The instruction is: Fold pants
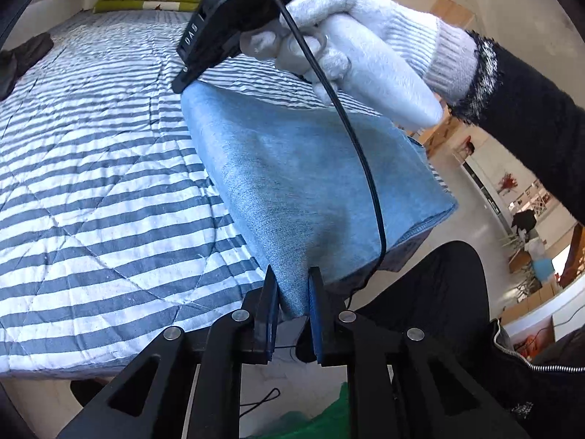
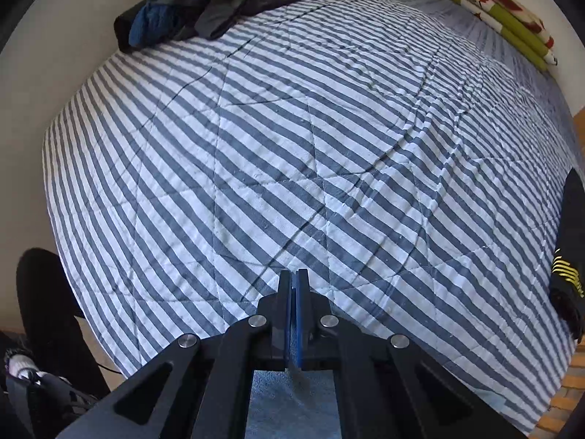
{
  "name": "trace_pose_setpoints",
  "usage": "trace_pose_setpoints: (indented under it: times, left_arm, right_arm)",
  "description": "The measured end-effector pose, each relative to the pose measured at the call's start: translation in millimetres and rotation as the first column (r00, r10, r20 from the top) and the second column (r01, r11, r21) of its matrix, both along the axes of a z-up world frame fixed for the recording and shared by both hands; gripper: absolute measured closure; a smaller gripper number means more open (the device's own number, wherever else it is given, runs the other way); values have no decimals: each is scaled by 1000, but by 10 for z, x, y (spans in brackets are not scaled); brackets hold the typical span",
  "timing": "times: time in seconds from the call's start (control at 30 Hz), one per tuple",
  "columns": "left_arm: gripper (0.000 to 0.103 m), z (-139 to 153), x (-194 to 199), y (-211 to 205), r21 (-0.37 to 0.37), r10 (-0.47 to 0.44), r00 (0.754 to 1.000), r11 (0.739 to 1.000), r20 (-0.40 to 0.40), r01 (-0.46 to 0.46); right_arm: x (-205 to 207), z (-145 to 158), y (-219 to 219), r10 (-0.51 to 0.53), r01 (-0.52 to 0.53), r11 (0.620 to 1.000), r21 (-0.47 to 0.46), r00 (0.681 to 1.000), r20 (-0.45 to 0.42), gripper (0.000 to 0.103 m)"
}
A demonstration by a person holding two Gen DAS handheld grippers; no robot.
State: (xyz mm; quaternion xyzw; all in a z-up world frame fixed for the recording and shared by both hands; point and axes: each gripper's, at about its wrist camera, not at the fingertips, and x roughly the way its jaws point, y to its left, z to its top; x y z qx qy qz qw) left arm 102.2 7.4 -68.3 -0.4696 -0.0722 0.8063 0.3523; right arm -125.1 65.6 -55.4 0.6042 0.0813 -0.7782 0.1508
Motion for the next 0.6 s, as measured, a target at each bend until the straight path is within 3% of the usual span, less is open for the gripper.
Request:
trace_pose_setpoints:
  times: [0.07, 0.13, 0.2, 0.3, 0.37, 0.43, 0.6]
  left_arm:
    - [84, -80, -84, 14, 12, 1, 997, 1000, 74, -1]
    - [81, -91, -89, -48, 12, -17, 992, 1000, 129, 16]
    - [81, 4, -9, -96, -16, -25, 995, 1000, 95, 27]
    - [80, 210, -6, -155, -20, -26, 999, 999, 46, 27]
    - [80, 378, -110, -154, -12, -10, 1000, 1000, -2, 10]
    - [76, 511, -245, -129, 6, -11, 999, 1000, -30, 11]
    - [74, 649, -591, 315, -16, -104, 992, 994, -64, 104]
  right_arm:
    - [-54, -223, -13, -41, 41, 999, 23, 999, 20, 102]
    - [-112, -316, 59, -86, 88, 995, -40, 995, 43, 101]
    - [-131, -156, 278, -163, 162, 985, -57, 986, -17, 100]
    - [39, 302, 848, -319, 296, 933, -208, 943, -91, 99]
    - [397, 557, 1190, -391, 342, 895, -285, 911, -135, 98]
    - [816, 617, 1387, -441, 379, 873, -306, 882, -165, 95]
    - [2046, 112, 1660, -579, 520, 794, -315, 804, -134, 93]
